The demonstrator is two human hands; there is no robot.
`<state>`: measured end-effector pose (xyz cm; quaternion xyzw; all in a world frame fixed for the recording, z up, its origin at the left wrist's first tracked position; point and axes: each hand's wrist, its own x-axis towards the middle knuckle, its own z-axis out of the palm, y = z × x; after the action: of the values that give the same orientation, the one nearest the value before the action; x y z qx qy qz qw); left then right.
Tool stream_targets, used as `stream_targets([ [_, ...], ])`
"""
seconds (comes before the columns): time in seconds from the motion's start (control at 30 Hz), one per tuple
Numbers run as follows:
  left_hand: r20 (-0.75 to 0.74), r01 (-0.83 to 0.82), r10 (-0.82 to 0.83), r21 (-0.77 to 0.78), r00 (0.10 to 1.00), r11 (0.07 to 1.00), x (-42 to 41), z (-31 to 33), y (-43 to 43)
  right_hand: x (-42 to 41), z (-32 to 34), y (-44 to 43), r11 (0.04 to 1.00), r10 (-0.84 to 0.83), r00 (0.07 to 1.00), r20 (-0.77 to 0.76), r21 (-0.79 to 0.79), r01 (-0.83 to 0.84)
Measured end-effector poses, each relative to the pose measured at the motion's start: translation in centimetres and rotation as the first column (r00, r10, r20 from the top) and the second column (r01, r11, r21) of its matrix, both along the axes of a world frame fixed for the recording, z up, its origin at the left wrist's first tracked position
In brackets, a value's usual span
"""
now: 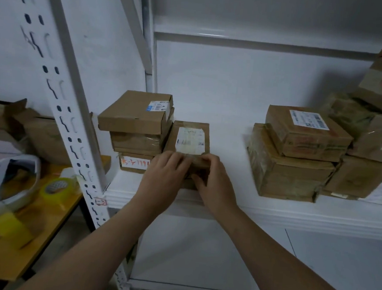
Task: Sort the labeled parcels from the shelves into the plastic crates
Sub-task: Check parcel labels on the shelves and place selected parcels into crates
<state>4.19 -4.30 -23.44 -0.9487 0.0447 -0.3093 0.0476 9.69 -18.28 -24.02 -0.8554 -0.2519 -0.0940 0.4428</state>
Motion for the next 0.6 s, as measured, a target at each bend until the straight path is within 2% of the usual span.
stream_targets([
  [0.13,-0.057,0.000,-0.001,-0.005,0.998,1.000,0.7,0.3,0.0,0.1,0.2,0.2,0.999,0.008,1.000,-0.010,-0.045,-0.008],
  [0.3,-0.040,0.000,-0.001,-0.029,0.999,1.000,1.1,0.7,-0.6,-1.2,1.3,-2.0,0.996,0.017,0.993,0.115,-0.091,-0.006],
  [0.43,0.009,0.105,-0.105,-0.108,0.994,0.989,1.8,1.7,-4.0,-1.6,3.2,-6.6,0.998,-0.049,0.966,0.255,-0.032,0.060],
  [0.6,0.060,0.272,-0.265,-0.225,0.962,0.936,3.7,3.8,-10.2,-1.2,6.0,-14.3,0.971,-0.227,0.918,0.324,0.007,0.237],
])
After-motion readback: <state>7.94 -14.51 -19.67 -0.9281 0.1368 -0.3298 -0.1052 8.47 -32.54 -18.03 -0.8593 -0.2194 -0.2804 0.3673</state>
